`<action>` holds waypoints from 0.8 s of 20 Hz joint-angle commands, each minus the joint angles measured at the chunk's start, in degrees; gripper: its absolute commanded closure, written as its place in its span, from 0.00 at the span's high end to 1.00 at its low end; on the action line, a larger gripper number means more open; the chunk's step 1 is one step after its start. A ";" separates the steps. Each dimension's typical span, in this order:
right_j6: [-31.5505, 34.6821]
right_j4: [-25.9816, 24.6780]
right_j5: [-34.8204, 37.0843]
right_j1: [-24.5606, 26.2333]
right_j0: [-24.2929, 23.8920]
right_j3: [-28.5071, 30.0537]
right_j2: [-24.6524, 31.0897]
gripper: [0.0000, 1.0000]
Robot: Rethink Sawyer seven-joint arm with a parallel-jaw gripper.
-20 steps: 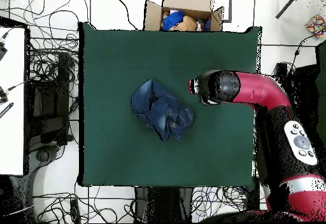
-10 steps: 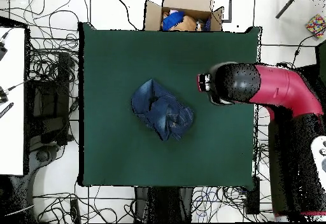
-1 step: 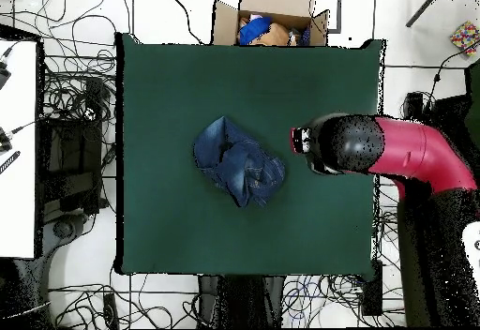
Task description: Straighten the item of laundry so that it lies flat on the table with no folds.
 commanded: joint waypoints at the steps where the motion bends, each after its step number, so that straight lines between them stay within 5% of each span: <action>1: 1.13 1.94 -4.24 -3.40 1.65 12.58 2.94 1.00; 7: 3.67 0.27 -9.52 1.53 3.13 15.00 2.07 1.00; 11: 9.66 2.38 -11.94 -2.35 7.41 18.33 1.19 1.00; 16: 12.71 3.29 -9.86 -1.18 13.36 13.31 -1.74 1.00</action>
